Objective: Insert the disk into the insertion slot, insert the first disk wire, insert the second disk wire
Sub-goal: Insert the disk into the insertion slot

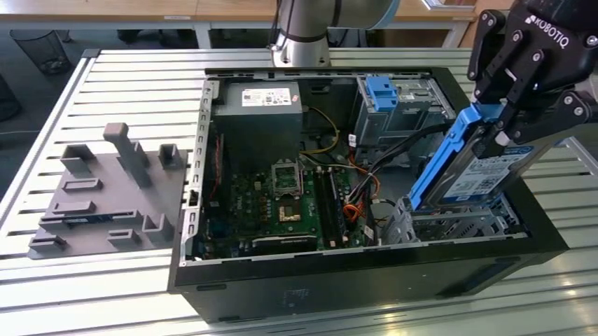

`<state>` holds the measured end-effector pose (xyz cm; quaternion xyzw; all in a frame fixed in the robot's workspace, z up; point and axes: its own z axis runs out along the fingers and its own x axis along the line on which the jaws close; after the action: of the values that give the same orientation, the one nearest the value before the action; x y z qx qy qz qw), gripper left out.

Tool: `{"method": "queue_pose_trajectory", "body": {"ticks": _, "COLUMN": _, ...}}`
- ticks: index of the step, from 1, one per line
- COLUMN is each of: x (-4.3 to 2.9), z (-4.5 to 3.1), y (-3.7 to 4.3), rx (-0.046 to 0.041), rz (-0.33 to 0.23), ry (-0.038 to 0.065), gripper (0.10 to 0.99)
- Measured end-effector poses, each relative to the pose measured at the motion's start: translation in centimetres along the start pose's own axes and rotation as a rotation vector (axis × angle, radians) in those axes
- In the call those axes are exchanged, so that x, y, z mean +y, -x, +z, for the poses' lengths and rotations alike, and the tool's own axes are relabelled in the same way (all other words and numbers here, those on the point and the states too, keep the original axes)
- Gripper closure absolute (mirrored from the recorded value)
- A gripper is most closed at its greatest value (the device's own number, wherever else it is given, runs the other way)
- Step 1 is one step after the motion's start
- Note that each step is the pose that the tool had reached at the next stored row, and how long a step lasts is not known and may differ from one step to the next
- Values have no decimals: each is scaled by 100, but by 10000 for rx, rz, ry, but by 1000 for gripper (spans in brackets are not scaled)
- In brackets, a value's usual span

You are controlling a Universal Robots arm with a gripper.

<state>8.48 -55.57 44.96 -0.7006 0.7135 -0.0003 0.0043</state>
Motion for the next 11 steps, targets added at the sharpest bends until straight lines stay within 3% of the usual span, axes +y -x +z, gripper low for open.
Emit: {"method": "queue_pose_trajectory", "body": {"ticks": 11, "x": 1, "z": 72, "y": 7, "rx": -8, "rz": 12, "ry": 1, "gripper": 722}}
